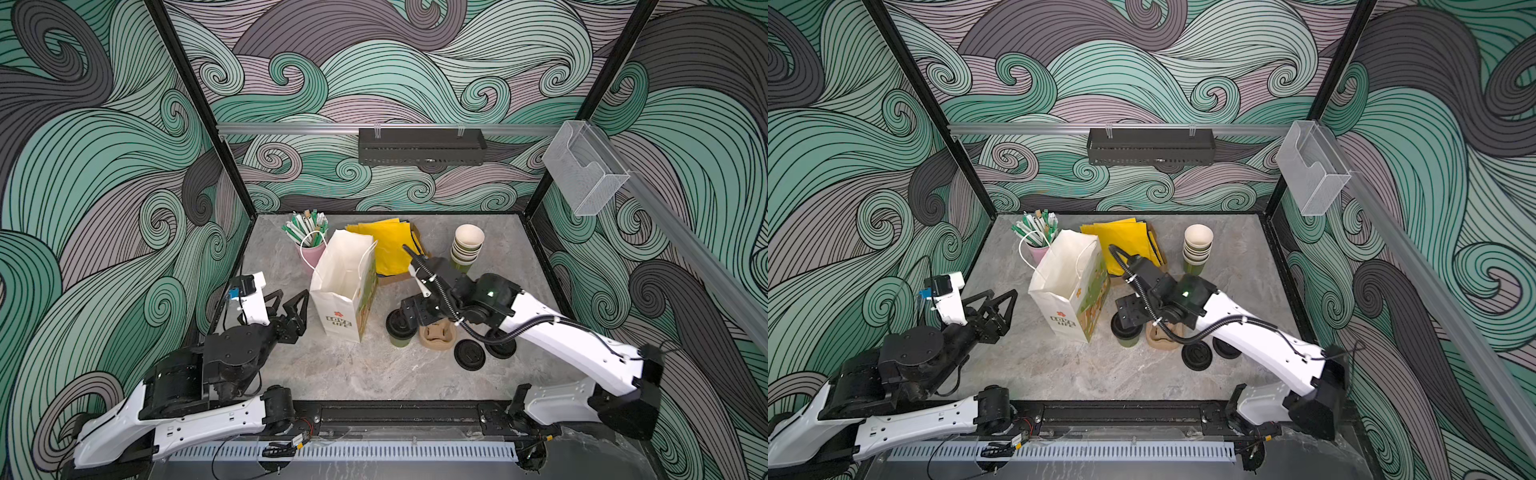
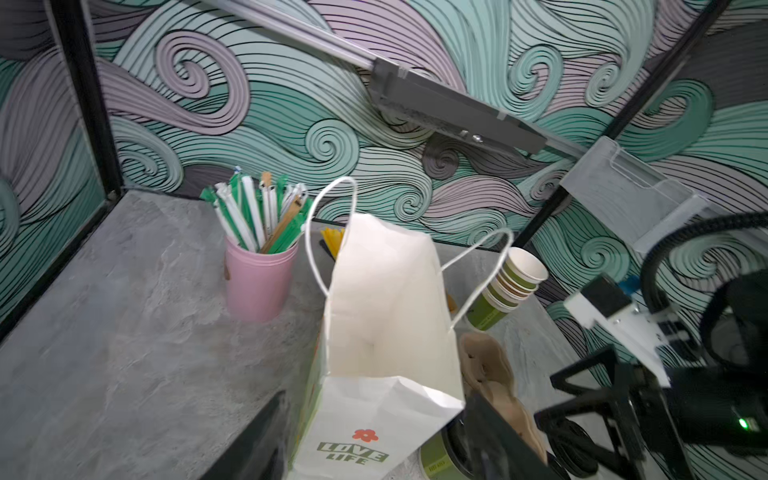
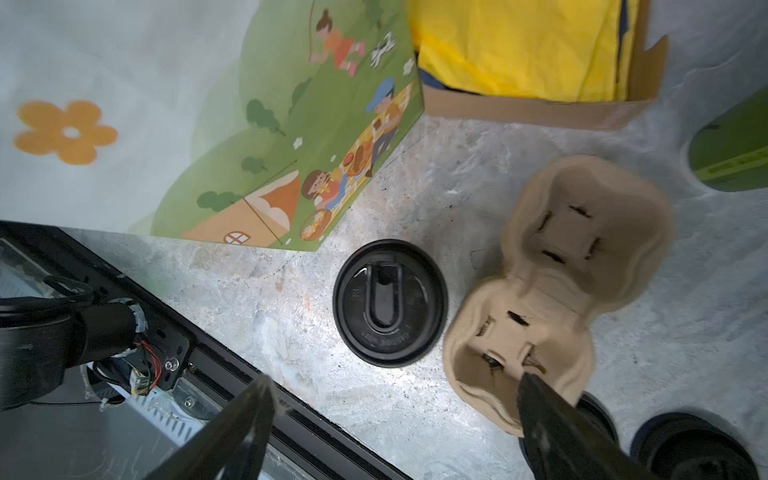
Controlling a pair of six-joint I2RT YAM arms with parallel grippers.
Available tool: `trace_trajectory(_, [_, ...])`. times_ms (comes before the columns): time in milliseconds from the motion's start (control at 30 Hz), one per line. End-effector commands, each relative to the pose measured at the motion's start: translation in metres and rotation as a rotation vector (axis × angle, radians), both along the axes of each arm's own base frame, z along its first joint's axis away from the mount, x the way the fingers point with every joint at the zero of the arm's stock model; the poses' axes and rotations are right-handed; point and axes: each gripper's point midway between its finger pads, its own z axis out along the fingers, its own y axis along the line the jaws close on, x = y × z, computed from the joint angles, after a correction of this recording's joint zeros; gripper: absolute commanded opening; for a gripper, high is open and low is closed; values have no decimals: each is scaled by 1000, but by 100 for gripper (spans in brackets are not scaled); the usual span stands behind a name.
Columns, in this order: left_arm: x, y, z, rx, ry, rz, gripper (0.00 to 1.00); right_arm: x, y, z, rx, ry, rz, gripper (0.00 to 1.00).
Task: Pack the takeout coffee
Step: 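Release the lid and swing the right gripper to the green cup stack, then grasp the top green cup from the stack with the right gripper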
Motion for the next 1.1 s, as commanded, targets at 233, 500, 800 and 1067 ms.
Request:
trace_trajectory(233, [26, -174, 119, 268, -269, -359, 75, 87, -142, 56, -41, -206, -471, 80])
trace_trajectory(500, [78, -263, 76, 225, -138, -409, 76, 173, -184, 34, 3, -130, -693, 73])
trace_trajectory(800, [89, -296, 28, 169, -15, -427, 77, 220, -193, -5, -61, -52, -724, 56])
trace_trajectory(1067, [91, -302, 10, 115, 22, -417, 77, 231, -192, -31, -112, -4, -695, 40])
